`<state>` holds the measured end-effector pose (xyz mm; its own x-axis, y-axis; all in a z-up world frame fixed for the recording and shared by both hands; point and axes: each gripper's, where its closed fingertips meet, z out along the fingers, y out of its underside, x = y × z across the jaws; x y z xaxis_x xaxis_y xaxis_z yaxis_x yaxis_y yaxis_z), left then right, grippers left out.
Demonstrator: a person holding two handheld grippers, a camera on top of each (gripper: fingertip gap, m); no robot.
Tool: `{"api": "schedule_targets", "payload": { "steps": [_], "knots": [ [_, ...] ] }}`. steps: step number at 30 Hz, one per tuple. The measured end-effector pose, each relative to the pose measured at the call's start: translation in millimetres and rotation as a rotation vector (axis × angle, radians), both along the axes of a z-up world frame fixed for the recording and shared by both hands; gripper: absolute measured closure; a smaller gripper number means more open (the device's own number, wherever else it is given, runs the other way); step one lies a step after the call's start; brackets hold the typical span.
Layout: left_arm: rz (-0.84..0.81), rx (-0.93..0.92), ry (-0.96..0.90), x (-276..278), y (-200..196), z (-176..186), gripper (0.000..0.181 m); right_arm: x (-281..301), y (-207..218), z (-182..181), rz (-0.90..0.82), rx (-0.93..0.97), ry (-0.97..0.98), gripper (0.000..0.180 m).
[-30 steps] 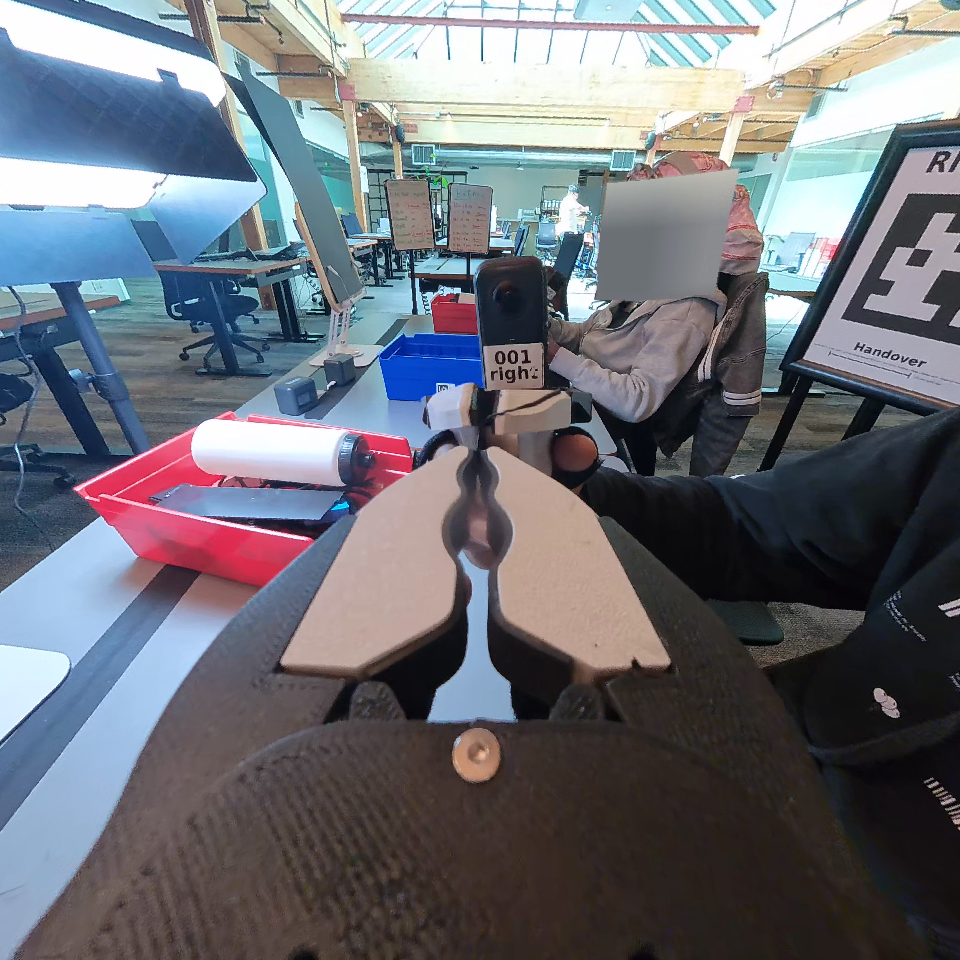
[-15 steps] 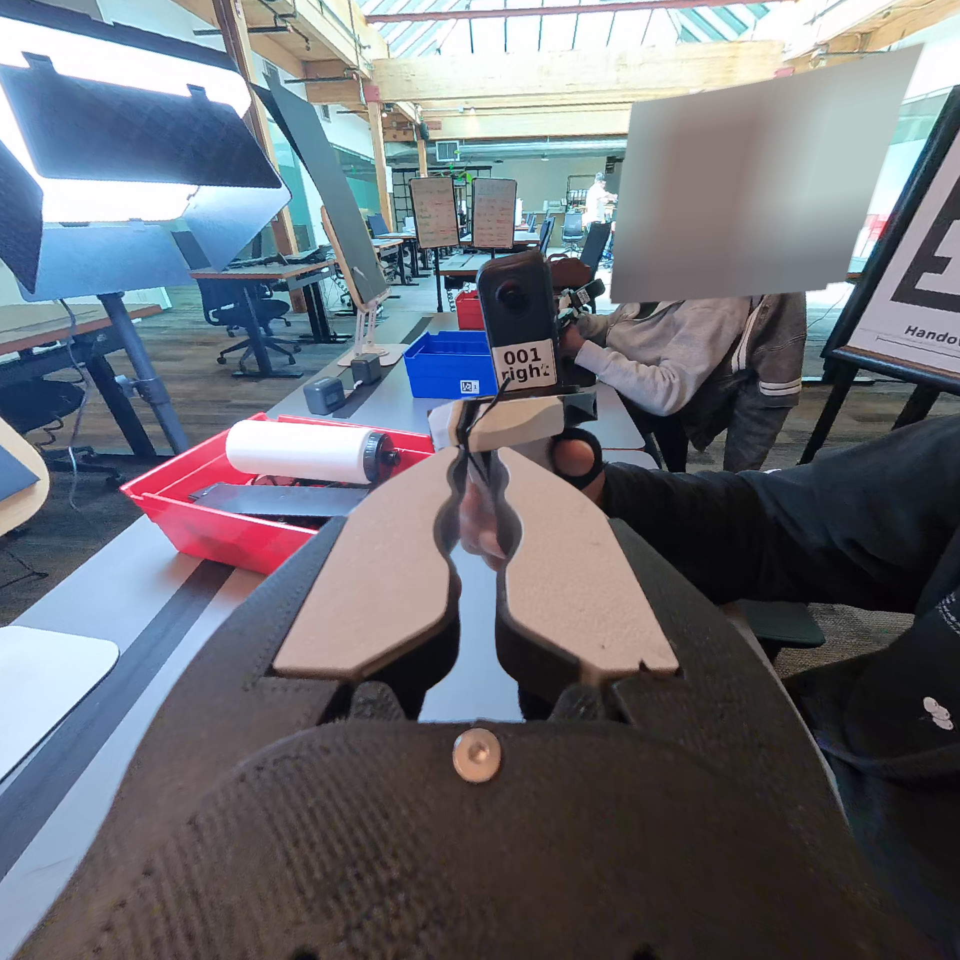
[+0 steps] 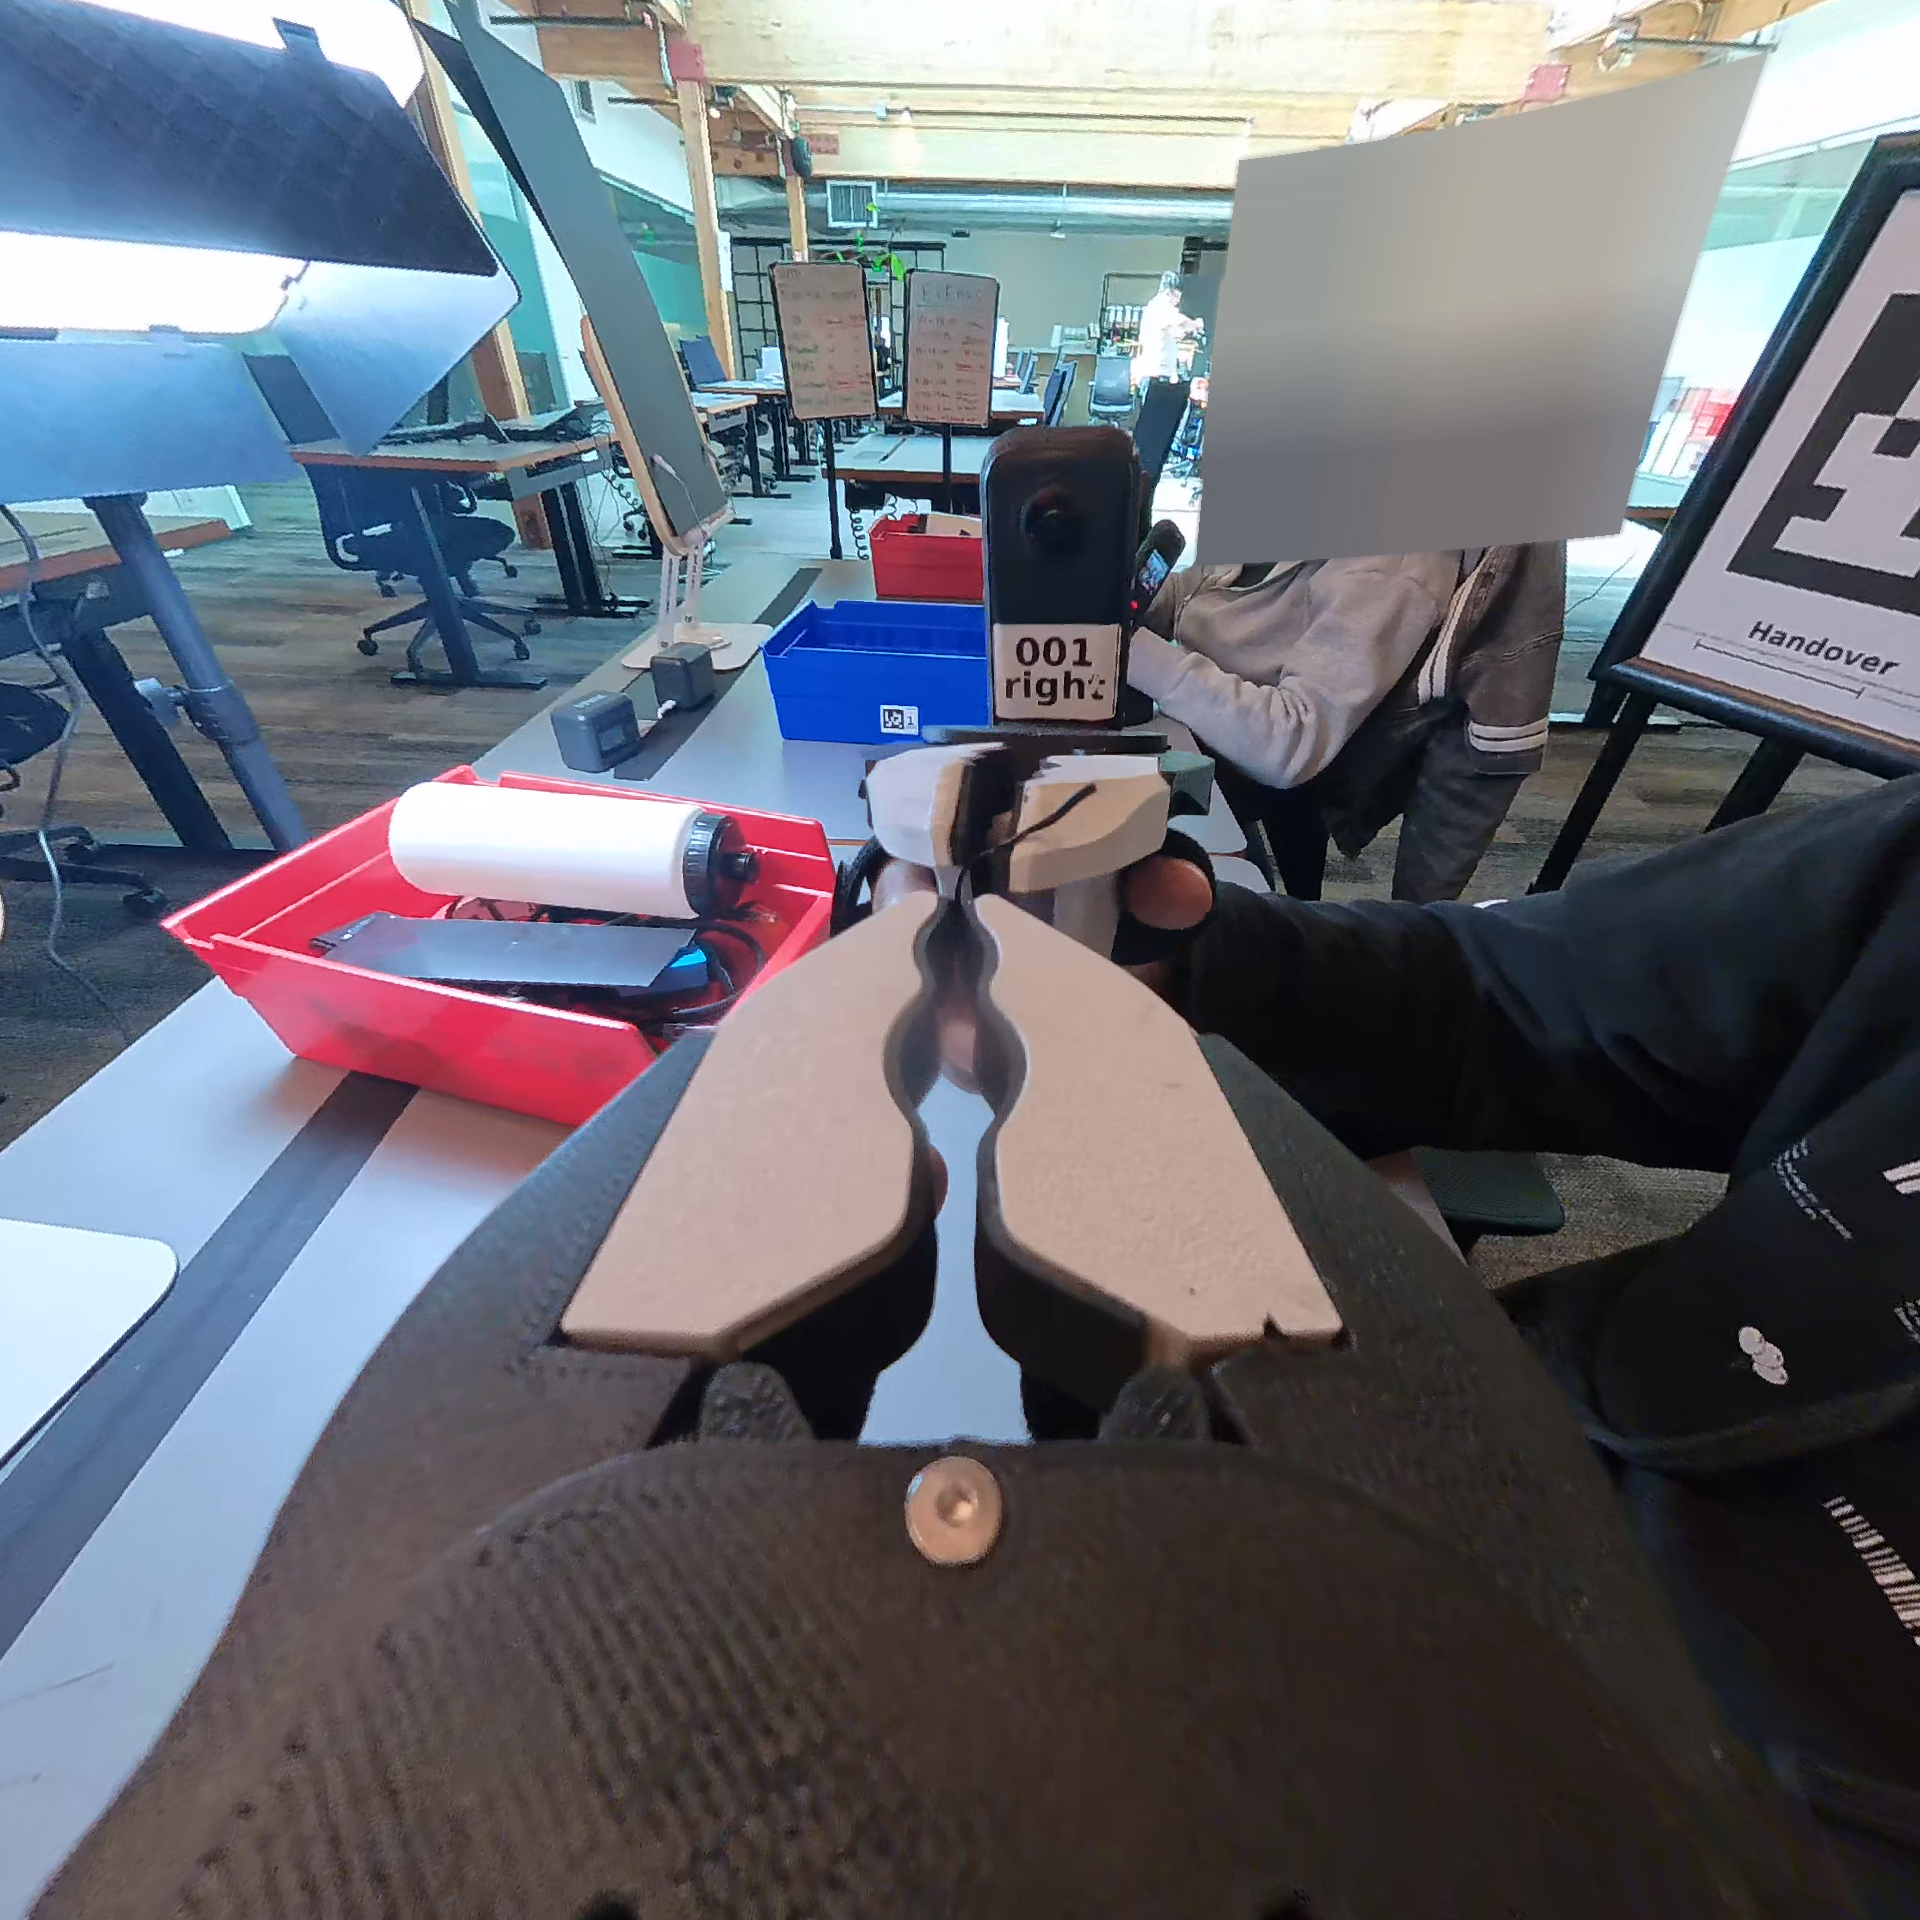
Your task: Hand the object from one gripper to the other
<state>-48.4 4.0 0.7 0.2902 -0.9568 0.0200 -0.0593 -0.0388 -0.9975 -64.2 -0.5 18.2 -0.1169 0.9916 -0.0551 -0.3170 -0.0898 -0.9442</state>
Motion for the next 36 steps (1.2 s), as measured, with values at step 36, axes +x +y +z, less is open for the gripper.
{"api": "schedule_targets", "payload": {
  "steps": [36],
  "knots": [
    [0.081, 0.097, 0.105, -9, 11, -11, 0.18, -5, 14, -6, 0.013, -0.171, -0.015, 0.178]
  ]
}}
